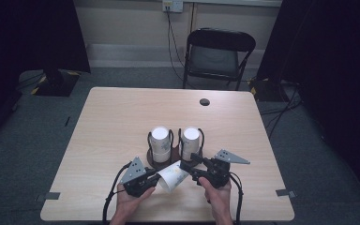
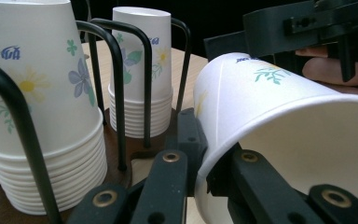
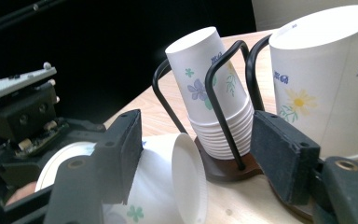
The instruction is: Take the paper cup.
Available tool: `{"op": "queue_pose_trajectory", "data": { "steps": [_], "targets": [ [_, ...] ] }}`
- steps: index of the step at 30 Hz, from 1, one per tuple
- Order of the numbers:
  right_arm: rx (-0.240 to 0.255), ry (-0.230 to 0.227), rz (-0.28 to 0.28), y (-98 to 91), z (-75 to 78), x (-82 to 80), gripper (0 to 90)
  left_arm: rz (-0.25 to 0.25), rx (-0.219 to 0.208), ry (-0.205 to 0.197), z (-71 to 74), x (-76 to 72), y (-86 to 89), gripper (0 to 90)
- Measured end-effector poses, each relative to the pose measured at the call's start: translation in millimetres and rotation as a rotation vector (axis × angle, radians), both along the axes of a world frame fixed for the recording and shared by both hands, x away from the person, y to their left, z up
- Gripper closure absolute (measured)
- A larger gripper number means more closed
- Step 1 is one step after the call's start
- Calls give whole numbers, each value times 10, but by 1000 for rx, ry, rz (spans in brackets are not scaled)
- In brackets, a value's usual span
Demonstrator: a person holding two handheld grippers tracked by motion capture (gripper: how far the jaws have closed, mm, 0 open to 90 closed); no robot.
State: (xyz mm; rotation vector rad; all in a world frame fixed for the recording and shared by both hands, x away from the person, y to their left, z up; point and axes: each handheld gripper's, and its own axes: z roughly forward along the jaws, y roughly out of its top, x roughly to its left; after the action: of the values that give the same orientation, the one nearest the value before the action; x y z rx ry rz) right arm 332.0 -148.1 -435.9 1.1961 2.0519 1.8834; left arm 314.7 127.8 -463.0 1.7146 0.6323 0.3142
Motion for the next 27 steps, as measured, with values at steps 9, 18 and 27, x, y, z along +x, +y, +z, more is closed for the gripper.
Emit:
{"op": "queue_pose_trajectory", "data": {
  "steps": [9,18,27],
  "targets": [
    [-38,-30,-4,-61,55,-31,339,18,26,27,14,41,53,871],
    [-113,-73,26,-71,51,-127,273,7,84,55,67,119,80,875],
    [-184,-111,43,-61,52,-227,204,-40,186,43,149,193,31,878]
  ]
}}
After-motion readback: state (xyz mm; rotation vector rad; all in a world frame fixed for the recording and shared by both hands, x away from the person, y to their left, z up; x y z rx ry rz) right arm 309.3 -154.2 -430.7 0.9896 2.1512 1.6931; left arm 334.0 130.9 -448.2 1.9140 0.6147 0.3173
